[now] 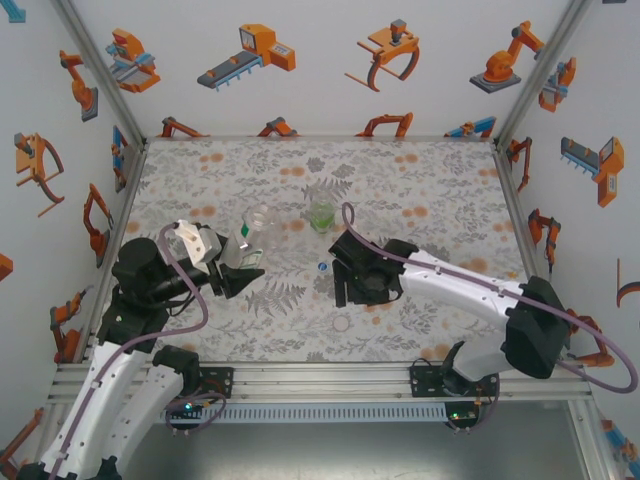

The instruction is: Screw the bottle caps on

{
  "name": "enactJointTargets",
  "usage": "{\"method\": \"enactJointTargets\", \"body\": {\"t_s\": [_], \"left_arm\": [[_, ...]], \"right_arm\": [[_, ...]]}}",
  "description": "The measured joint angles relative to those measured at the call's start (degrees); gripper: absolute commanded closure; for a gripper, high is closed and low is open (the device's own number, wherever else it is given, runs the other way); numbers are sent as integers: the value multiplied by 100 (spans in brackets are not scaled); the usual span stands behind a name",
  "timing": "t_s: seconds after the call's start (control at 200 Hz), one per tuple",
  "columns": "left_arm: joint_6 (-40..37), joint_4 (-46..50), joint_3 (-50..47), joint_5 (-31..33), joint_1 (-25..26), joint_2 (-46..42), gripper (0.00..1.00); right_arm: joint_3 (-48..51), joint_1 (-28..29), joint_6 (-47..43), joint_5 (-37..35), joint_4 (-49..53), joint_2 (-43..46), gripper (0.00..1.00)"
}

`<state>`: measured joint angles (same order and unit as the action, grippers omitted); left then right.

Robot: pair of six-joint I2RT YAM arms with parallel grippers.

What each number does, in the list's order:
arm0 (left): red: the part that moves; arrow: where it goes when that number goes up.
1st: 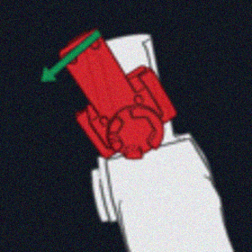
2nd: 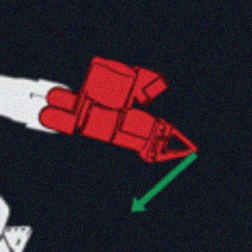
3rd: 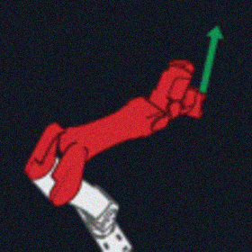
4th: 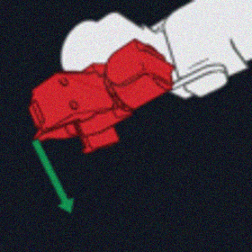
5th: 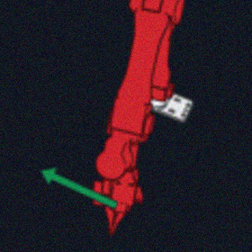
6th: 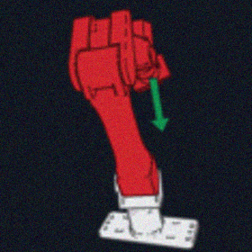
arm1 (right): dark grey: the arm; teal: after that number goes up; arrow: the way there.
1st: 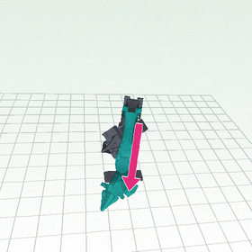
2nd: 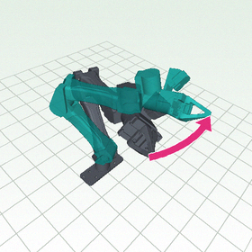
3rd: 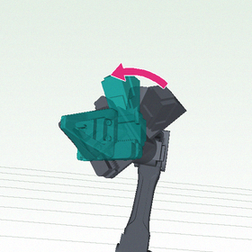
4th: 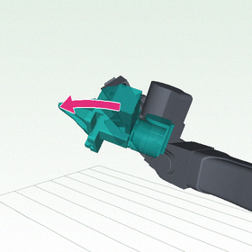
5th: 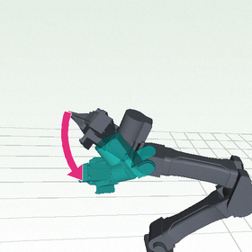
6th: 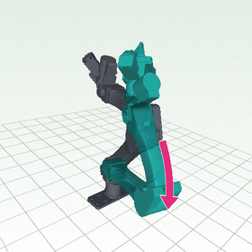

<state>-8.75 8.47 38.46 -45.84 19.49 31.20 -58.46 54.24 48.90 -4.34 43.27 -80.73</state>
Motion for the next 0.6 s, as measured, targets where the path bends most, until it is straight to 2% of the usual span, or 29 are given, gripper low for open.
{"method": "enactJointTargets", "body": {"t_s": [0.065,0.16,0.401,0.601], "left_arm": [[28,-9,0,0,0,-7,94],[55,-15,0,0,0,-7,94],[57,-28,0,0,0,-7,94],[57,-31,0,0,0,39,93]], "right_arm": [[33,2,85,63,-31,-28,49],[33,37,162,81,-66,-175,50],[33,525,282,-271,-17,-557,49],[37,682,356,-577,-138,-634,47]]}}
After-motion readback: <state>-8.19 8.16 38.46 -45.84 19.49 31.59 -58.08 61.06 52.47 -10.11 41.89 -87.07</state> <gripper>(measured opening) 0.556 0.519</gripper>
